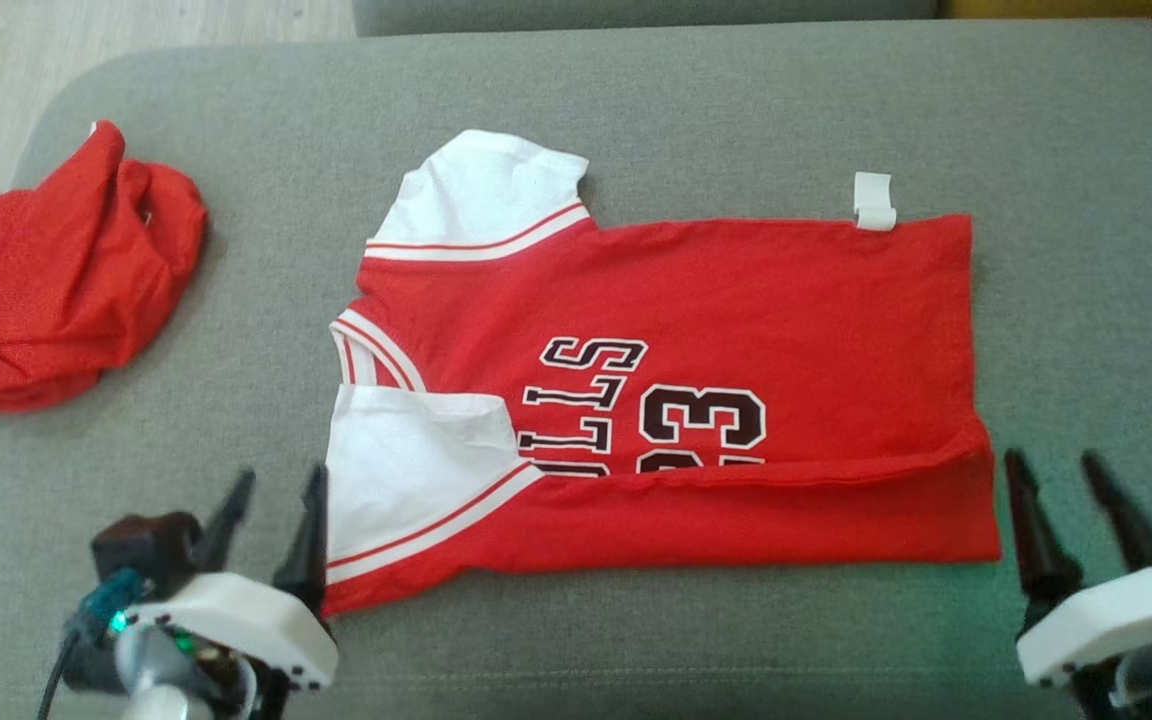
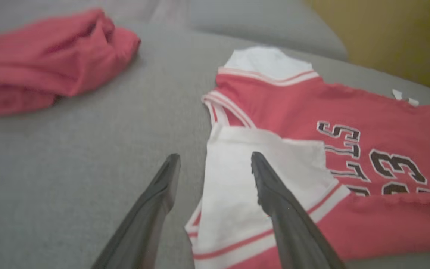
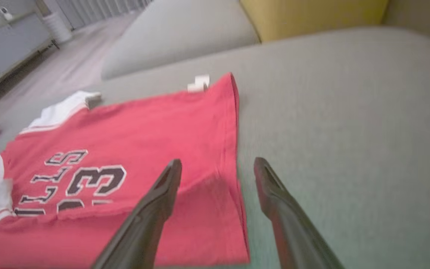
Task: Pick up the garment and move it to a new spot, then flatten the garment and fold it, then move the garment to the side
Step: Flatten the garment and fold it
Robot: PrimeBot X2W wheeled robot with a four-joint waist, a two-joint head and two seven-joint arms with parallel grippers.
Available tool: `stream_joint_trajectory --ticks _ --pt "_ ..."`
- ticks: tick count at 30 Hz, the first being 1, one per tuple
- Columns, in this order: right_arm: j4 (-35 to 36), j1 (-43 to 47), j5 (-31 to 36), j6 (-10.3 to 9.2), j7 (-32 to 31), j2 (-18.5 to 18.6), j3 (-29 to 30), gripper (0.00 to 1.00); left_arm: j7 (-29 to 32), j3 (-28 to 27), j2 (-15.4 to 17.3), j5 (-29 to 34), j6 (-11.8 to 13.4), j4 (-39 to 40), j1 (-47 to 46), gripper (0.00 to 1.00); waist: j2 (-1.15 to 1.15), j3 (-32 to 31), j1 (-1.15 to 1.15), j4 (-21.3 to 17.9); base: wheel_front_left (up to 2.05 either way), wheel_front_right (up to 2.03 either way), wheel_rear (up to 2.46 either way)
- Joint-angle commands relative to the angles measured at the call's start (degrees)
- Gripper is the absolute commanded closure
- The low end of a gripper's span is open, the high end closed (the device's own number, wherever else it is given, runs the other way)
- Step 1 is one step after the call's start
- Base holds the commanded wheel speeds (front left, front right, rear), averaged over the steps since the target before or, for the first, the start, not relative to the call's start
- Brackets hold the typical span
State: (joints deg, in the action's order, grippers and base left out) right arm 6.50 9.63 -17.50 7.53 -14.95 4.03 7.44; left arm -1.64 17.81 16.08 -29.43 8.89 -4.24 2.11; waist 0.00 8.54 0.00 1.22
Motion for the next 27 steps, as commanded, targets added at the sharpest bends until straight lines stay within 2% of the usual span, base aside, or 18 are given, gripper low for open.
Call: stream_joint_trajectory --ticks 1,5,8,20,22,27 --pt "3.9 -2.0 1.5 -0.04 2.1 0.5 -1.3 0.0 -2.5 -2.6 1.4 1.7 0.8 2.8 -3.0 0.0 0.0 -0.5 0.0 -0.2 0.0 0.0 0.0" --pt "8.4 -3.8 5.0 -0.04 6.7 0.1 -2.8 0.0 -8.3 -3.3 2.1 5.7 2.4 5.8 -4.7 0.0 0.0 -1.4 0.0 -0.5 0.0 0.0 0.0" --pt "10.4 -4.8 6.2 -0.04 8.0 0.0 -4.1 0.0 -9.7 -3.4 2.7 7.6 3.1 7.7 -5.7 0.0 0.0 -1.9 0.0 -0.8 0.0 0.0 0.0" --pt "11.4 -5.7 6.8 -0.04 7.8 -0.3 -5.0 0.0 -9.9 -3.5 3.6 9.2 4.9 10.2 -5.7 0.0 0.0 -1.2 0.0 -1.2 0.0 0.0 0.0" --pt "11.5 -5.9 6.7 -0.04 7.8 -0.4 -4.9 0.0 -9.8 -3.4 3.7 8.7 4.4 10.3 -6.1 0.0 0.0 -0.3 0.0 -1.2 0.0 0.0 0.0" --pt "11.6 -7.1 6.7 -0.04 7.9 -0.7 -4.8 0.0 -7.8 -2.3 3.2 5.8 0.4 6.9 -12.0 0.0 0.0 3.8 0.0 -1.0 0.0 0.0 0.0"
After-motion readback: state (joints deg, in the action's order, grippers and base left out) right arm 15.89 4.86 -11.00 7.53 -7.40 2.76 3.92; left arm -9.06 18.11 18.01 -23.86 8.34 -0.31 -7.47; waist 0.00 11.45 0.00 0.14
